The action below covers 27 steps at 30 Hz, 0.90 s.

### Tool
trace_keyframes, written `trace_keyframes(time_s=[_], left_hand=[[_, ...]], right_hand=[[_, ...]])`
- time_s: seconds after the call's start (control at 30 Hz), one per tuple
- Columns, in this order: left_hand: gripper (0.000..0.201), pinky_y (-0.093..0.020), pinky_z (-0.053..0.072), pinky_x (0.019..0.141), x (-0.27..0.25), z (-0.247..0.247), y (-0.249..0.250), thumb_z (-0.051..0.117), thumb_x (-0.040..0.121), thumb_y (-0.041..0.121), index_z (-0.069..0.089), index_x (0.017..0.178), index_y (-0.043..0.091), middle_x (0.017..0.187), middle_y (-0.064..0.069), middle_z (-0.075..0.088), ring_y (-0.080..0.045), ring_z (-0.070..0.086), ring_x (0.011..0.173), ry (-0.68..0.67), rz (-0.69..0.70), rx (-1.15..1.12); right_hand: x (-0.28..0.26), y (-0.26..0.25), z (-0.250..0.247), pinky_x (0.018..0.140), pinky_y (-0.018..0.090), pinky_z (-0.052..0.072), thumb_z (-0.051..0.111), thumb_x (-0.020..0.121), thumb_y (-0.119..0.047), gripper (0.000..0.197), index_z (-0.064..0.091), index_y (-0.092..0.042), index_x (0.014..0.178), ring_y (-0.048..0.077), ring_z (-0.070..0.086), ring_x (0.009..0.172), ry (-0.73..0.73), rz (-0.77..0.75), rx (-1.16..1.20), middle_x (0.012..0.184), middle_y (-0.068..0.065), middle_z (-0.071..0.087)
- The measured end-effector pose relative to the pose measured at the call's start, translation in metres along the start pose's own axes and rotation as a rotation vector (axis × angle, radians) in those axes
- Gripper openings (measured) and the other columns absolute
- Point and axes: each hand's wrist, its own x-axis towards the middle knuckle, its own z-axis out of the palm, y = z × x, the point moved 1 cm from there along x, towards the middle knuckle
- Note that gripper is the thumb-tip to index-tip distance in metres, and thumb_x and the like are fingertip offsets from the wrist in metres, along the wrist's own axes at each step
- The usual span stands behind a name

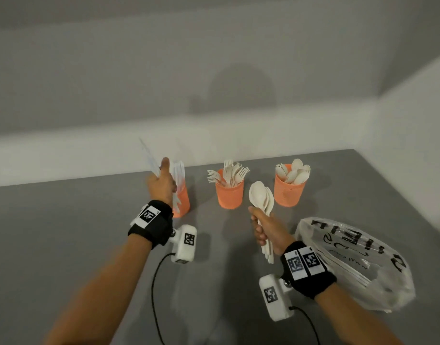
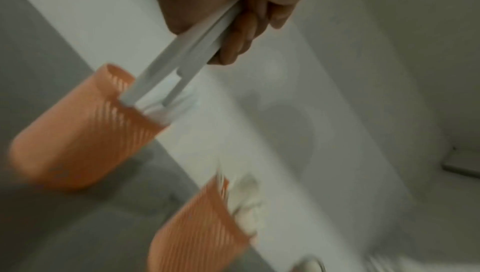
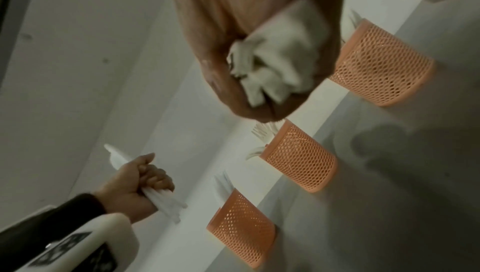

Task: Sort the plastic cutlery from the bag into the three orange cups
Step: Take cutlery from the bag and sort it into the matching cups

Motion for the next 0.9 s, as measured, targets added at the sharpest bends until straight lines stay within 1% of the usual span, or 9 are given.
trace_keyframes(time_s=[0.13,0.23,0.3,0.47,0.63,0.7,0.77,0.83,0.9], left_hand=[[0.054,-0.022,0.040,0.051,0.050,-0.003,0.020,0.044,0.092,0.051,0.037,0.054,0.013,0.050,-0.006,0.039,-0.014,0.038,0.042,0.105,0.135,-0.028],[0.057,-0.017,0.040,0.046,0.079,-0.002,0.006,0.043,0.092,0.054,0.038,0.053,0.012,0.050,-0.007,0.040,-0.013,0.039,0.041,0.116,0.159,0.025],[0.057,-0.021,0.040,0.050,0.091,0.000,-0.014,0.046,0.091,0.053,0.041,0.052,0.011,0.052,-0.007,0.044,-0.015,0.042,0.045,0.088,0.142,0.069],[0.027,-0.027,0.047,0.070,0.103,-0.001,-0.062,0.068,0.083,0.029,0.053,0.063,0.019,0.065,-0.002,0.059,-0.018,0.057,0.064,0.004,0.209,0.197],[0.011,-0.029,0.042,0.072,0.107,-0.004,-0.056,0.062,0.084,0.007,0.059,0.094,0.007,0.080,-0.001,0.054,-0.012,0.049,0.068,-0.004,0.444,0.432],[0.021,-0.031,0.044,0.079,0.109,-0.006,-0.058,0.058,0.088,0.007,0.061,0.107,0.000,0.101,-0.014,0.058,-0.024,0.056,0.084,-0.077,0.562,0.622],[0.031,-0.037,0.044,0.090,0.109,-0.008,-0.065,0.051,0.093,0.012,0.056,0.120,-0.003,0.127,-0.021,0.052,-0.035,0.055,0.108,-0.167,0.643,0.802],[0.046,-0.044,0.036,0.106,0.105,-0.006,-0.070,0.040,0.098,0.025,0.043,0.135,-0.003,0.144,-0.021,0.039,-0.037,0.041,0.130,-0.231,0.660,0.963],[0.059,-0.047,0.019,0.115,0.104,0.000,-0.067,0.030,0.099,0.039,0.026,0.144,0.001,0.153,-0.016,0.025,-0.033,0.022,0.141,-0.252,0.609,1.165]], right_hand=[[-0.003,-0.003,-0.006,0.034,0.018,0.027,0.051,0.093,-0.029,0.035,0.043,-0.016,0.061,0.006,0.028,0.032,-0.003,0.008,-0.033,0.041,-0.006,0.034],[-0.004,-0.004,-0.014,0.034,0.018,0.026,0.050,0.094,-0.027,0.034,0.043,-0.015,0.063,0.006,0.028,0.032,0.021,0.021,-0.009,0.041,-0.005,0.034],[-0.003,-0.004,-0.019,0.035,0.018,0.026,0.051,0.093,-0.027,0.033,0.043,-0.015,0.063,0.006,0.028,0.032,0.049,0.031,0.010,0.041,-0.005,0.034],[0.001,-0.005,-0.027,0.035,0.017,0.026,0.053,0.092,-0.027,0.032,0.045,-0.015,0.063,0.006,0.029,0.032,0.089,0.065,0.006,0.041,-0.005,0.035],[0.006,-0.008,-0.020,0.035,0.017,0.027,0.053,0.093,-0.027,0.031,0.046,-0.015,0.065,0.006,0.029,0.031,0.069,0.060,0.000,0.040,-0.006,0.036],[0.009,-0.010,-0.015,0.035,0.017,0.027,0.052,0.094,-0.027,0.029,0.047,-0.014,0.068,0.006,0.030,0.031,0.041,0.060,0.004,0.040,-0.006,0.036],[0.010,-0.011,-0.010,0.035,0.017,0.028,0.051,0.094,-0.025,0.026,0.048,-0.013,0.072,0.006,0.031,0.031,0.018,0.060,0.014,0.040,-0.006,0.037],[0.010,-0.011,-0.006,0.035,0.016,0.028,0.051,0.094,-0.024,0.024,0.046,-0.013,0.073,0.006,0.031,0.031,-0.002,0.055,0.020,0.041,-0.006,0.037],[0.010,-0.010,-0.003,0.035,0.017,0.029,0.051,0.094,-0.023,0.026,0.043,-0.013,0.072,0.007,0.031,0.031,-0.011,0.055,0.018,0.041,-0.005,0.036]])
